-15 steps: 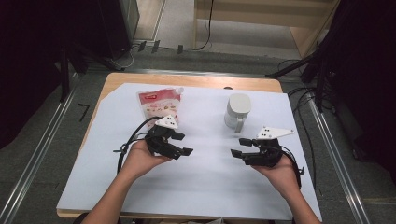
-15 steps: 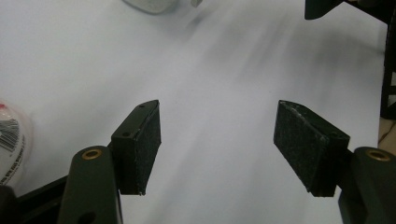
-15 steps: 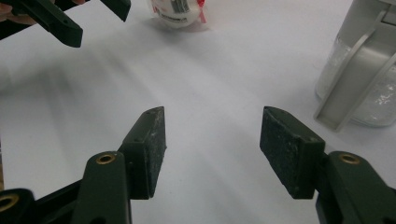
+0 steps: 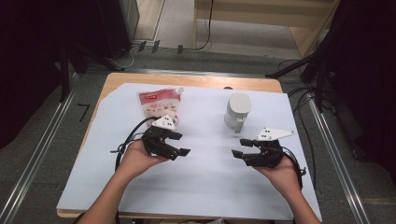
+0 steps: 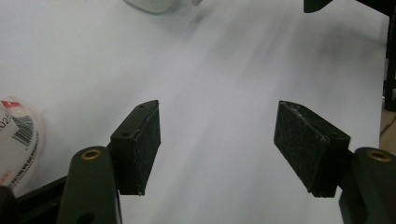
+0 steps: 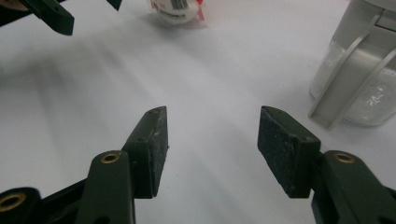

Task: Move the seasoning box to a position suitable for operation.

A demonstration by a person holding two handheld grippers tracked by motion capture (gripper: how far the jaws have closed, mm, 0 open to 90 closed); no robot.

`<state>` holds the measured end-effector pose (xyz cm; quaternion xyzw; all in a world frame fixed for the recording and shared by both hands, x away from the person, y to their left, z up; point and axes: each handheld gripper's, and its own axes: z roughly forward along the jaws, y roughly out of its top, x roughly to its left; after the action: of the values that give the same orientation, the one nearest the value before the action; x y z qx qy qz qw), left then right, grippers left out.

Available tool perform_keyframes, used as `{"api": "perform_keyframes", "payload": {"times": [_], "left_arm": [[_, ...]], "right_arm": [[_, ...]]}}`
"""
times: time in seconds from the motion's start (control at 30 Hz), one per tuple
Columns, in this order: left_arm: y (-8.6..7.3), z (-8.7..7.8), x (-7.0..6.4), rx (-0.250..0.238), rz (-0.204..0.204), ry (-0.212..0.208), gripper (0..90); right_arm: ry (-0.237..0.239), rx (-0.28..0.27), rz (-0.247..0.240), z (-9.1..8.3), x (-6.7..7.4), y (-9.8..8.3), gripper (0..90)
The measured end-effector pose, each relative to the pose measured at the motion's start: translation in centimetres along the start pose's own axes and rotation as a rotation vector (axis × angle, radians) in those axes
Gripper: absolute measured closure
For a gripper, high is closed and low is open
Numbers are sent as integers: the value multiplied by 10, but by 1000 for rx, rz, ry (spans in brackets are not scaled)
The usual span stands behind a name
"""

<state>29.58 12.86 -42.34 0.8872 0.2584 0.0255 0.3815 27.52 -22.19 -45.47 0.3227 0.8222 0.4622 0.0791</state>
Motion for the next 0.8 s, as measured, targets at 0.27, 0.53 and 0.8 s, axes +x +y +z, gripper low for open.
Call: {"api": "perform_keyframes", "payload": {"times": [0.27, 0.53, 0.8], "left_arm": [[-1, -2, 2, -11, -8, -28, 348], [-2, -1, 1, 27, 15, -15, 352], [-2, -2, 1, 16, 33, -24, 345]], "right_arm": [[-6, 3, 5, 1, 0, 0, 426], [-7, -7, 38, -3, 2, 3, 417], [-57, -20, 76, -12, -1, 8, 382]]}}
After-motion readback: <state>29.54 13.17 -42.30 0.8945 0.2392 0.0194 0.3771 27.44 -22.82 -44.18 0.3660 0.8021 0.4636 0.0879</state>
